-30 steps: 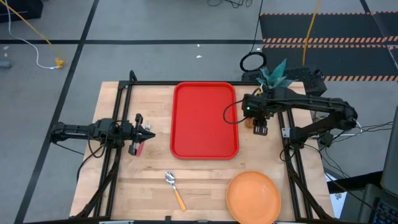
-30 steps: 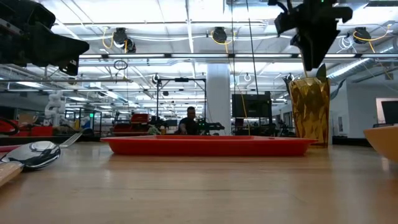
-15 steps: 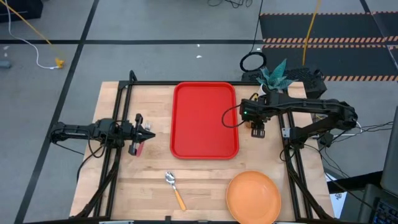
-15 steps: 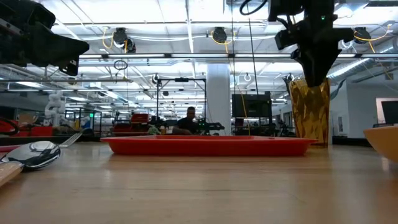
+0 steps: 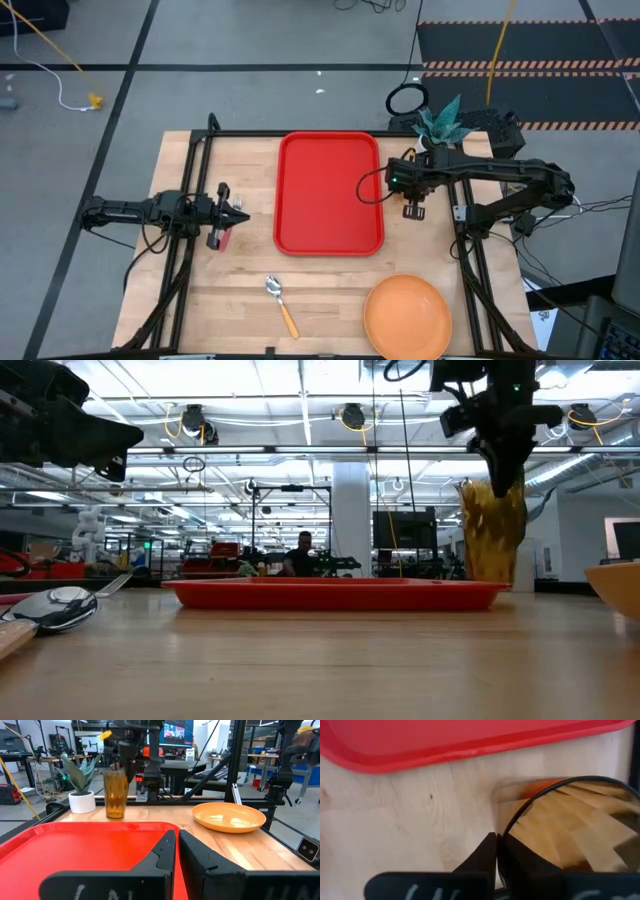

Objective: Pick and place plate/cup/fork/spoon on tray
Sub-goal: Put the yellow cup on the red serving tray

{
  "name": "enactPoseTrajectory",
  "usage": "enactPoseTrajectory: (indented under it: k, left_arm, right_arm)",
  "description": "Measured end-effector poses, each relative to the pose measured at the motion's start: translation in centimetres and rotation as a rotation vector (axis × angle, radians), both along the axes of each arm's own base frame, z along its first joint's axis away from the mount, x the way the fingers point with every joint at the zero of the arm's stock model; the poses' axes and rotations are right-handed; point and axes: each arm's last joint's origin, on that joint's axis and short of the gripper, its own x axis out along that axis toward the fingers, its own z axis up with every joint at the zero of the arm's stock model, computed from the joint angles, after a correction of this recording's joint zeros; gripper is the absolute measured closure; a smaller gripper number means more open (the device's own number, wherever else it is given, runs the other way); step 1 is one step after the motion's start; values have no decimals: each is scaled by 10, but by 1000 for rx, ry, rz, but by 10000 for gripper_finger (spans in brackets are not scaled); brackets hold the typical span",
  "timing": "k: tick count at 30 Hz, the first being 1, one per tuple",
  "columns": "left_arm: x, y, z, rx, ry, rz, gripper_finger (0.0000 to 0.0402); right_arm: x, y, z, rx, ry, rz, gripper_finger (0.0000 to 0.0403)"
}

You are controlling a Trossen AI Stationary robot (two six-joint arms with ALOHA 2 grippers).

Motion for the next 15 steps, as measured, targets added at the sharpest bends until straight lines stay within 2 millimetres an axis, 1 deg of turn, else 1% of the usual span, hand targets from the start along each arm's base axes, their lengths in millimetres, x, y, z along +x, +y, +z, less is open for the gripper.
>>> enactPoseTrajectory:
  k: [9,12,15]
  left_arm:
    - [0,0,0,0,1,0,376]
    - [0,0,-1,0,10,0,376]
    - [1,0,-2,-14,25,-1,376]
  right_arm:
    - [6,-6,48,0,-114,-25,399]
    - [16,-9,65,-14,-155,-10,400]
    - [30,-13,77,-44,-137,18,401]
